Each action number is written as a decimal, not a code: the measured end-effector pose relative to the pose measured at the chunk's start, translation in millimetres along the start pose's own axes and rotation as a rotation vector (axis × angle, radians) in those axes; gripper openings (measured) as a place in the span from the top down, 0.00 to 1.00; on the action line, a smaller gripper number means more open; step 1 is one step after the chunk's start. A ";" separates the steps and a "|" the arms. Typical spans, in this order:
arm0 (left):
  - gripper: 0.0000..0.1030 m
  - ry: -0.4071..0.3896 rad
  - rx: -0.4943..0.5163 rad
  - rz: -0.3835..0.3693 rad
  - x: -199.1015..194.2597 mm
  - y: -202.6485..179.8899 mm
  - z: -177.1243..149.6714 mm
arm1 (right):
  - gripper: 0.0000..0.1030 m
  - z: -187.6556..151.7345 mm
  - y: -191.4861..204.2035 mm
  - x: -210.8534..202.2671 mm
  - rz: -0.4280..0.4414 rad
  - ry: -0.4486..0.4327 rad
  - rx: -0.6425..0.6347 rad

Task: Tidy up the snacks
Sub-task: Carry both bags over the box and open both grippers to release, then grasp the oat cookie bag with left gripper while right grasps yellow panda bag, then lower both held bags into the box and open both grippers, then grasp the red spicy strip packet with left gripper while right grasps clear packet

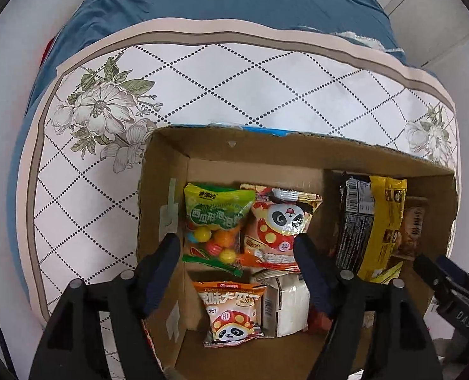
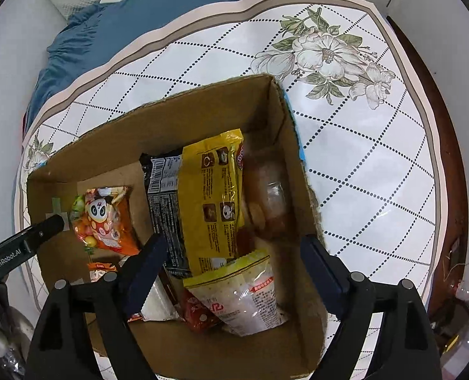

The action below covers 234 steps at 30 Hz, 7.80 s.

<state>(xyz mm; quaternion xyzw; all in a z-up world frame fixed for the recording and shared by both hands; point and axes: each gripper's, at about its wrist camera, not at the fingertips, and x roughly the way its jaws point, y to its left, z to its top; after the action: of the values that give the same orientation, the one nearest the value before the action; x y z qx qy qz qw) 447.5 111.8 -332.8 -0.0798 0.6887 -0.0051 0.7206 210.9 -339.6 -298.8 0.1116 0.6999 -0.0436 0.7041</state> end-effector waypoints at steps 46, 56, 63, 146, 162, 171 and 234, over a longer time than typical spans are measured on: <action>0.03 -0.352 0.115 0.021 -150.3 -51.6 -160.2 | 0.06 -158.8 -2.0 -140.7 0.083 -0.287 -0.093; 0.03 -0.099 0.055 0.039 -48.4 -44.7 -214.3 | 0.06 -209.0 -60.2 -43.1 0.067 -0.014 0.061; 0.03 0.097 0.026 0.032 33.3 -43.8 -227.0 | 0.06 -226.4 -89.6 34.1 0.040 0.151 0.141; 0.35 0.187 0.083 0.061 50.6 -44.7 -383.6 | 0.49 -426.0 -26.8 54.5 0.099 0.276 -0.114; 0.35 -0.130 0.091 -0.138 -113.6 -54.8 -204.3 | 0.50 -255.2 -34.2 -104.2 0.297 -0.002 -0.123; 0.35 -0.067 0.051 -0.150 -70.8 -41.1 -61.7 | 0.50 -97.6 19.5 -92.9 0.263 -0.059 -0.150; 0.05 -0.388 0.093 0.021 -157.8 -59.0 -160.2 | 0.05 -148.2 10.1 -152.9 0.032 -0.318 -0.205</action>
<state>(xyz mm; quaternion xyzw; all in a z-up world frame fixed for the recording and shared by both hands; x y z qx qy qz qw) 286.3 54.8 -175.3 -0.0385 0.5366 -0.0140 0.8428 65.9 -312.0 -144.9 0.0422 0.5788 0.0223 0.8140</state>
